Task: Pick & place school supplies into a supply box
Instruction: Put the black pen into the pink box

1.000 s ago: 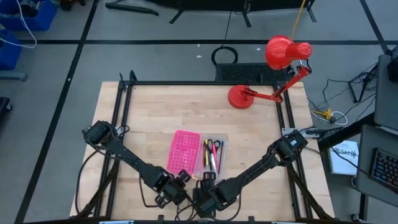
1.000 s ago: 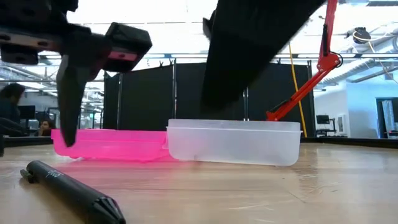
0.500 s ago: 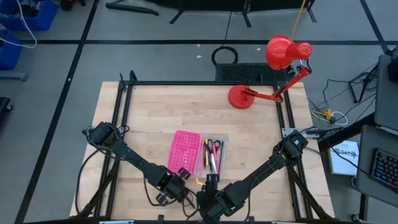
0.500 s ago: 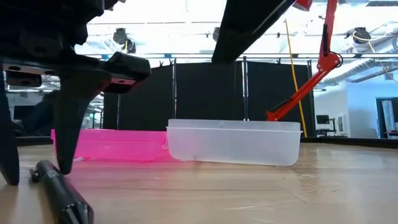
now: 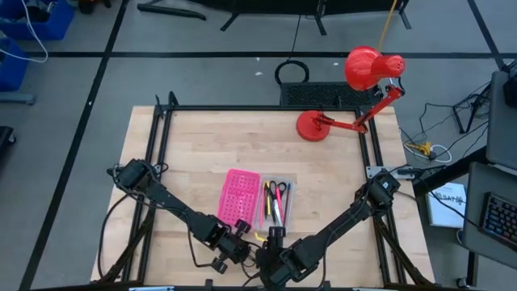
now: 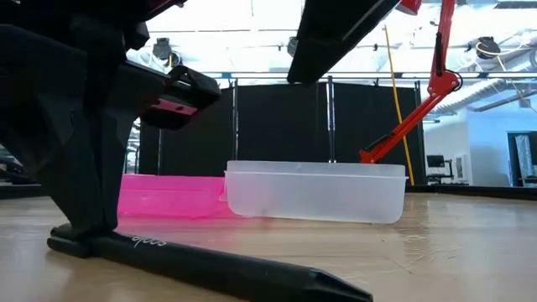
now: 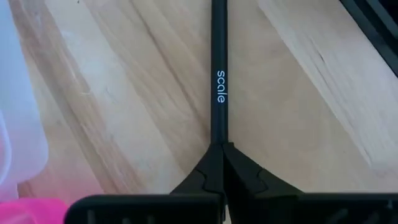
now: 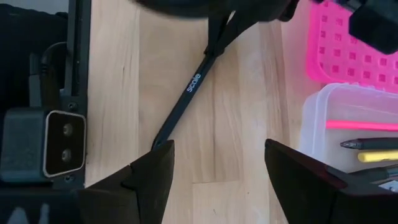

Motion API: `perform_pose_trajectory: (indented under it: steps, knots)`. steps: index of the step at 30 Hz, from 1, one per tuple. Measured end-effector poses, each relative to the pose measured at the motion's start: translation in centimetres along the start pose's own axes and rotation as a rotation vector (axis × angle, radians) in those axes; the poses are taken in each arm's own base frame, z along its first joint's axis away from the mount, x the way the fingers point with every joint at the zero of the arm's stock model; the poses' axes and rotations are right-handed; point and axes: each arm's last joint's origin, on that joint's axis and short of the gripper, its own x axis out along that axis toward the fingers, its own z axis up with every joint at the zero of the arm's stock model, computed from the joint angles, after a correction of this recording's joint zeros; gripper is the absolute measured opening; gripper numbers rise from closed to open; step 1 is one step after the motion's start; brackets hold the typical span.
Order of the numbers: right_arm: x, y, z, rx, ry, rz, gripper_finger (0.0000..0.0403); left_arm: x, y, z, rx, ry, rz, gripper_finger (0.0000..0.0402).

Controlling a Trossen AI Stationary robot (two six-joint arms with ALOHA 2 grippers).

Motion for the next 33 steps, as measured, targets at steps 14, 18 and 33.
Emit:
perform_pose_trajectory:
  steps: [14,18,33]
  knots:
    - [-0.1,0.2,-0.1,0.023,0.000,0.003,0.0242,0.4,2.2,1.2,-0.150,-0.138,0.062,0.0004]
    - [-0.1,0.2,-0.2,0.026,0.006,0.001,0.0242,0.9,3.2,1.5,-0.206,-0.172,0.077,0.0003]
    - [4.5,-1.5,-5.2,0.001,0.266,-0.013,0.0242,1.0,3.3,1.7,-0.234,-0.202,0.053,0.0003]
